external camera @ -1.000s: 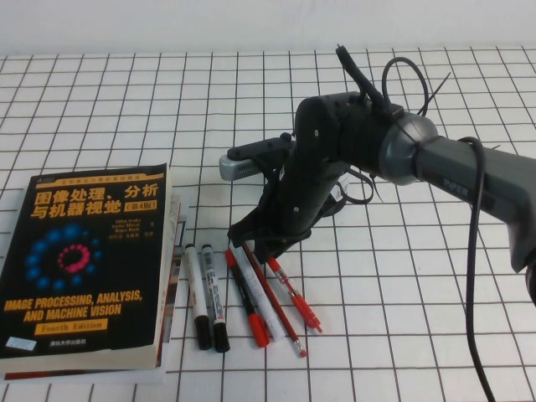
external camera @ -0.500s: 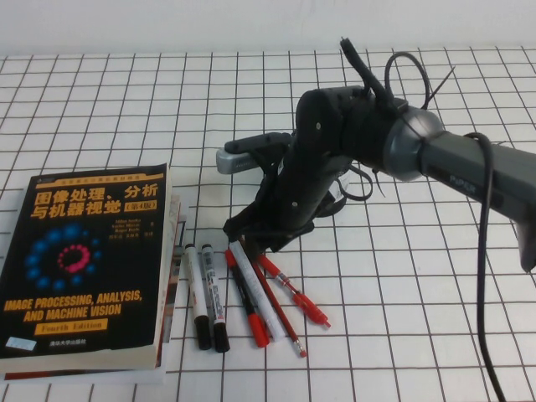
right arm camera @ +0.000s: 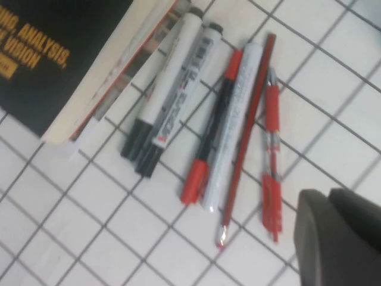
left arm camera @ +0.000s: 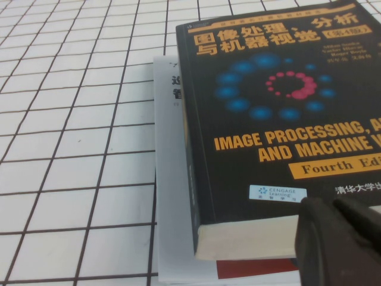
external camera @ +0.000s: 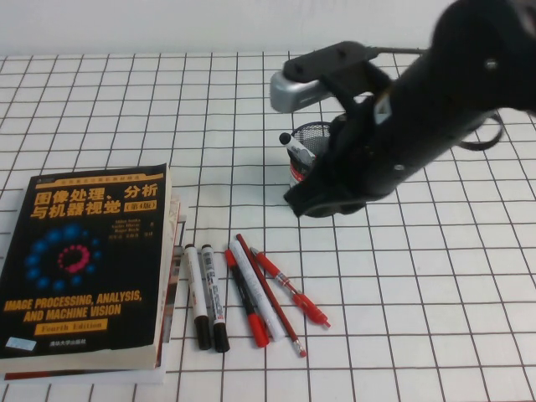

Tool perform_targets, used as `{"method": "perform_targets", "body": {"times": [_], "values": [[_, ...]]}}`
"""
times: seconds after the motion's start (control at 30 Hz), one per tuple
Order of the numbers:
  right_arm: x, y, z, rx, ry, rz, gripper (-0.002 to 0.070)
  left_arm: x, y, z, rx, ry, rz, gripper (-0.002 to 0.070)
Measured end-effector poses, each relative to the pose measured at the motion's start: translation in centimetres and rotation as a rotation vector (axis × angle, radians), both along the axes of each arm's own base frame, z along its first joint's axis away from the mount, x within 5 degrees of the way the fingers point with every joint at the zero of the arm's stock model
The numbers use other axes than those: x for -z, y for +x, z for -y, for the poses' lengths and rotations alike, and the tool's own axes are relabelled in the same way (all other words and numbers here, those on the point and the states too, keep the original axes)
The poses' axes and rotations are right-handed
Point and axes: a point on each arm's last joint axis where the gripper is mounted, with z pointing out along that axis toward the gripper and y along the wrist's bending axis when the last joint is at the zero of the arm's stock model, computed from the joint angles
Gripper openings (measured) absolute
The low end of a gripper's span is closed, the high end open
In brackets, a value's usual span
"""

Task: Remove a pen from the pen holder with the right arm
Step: 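Take a marker out of the pen holder and lay it on the table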

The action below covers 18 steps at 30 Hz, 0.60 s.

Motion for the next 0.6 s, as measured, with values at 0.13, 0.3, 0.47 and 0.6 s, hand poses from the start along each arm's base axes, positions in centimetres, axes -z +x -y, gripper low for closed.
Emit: {"method": "perform_targets", "body": {"times": [0.13, 0.3, 0.47, 0.6], "values": [[-2.4, -3.7, 3.1, 0.011, 0.037, 0.070, -0.0011, 0.0, 0.0, 0.0, 0.000, 0.000, 0.000, -0.0004], [-4.1, -8.2, 6.8, 0.024, 0.092, 0.137, -0.0014, 0.0, 0.0, 0.0, 0.000, 0.000, 0.000, -0.0004], [-3.1, -11.2, 9.2, 0.023, 0.074, 0.109, -0.0015, 0.0, 0.0, 0.0, 0.000, 0.000, 0.000, -0.0004], [-2.6, -12.3, 10.1, 0.016, 0.028, 0.079, -0.0015, 0.0, 0.0, 0.0, 0.000, 0.000, 0.000, -0.0004]]}}
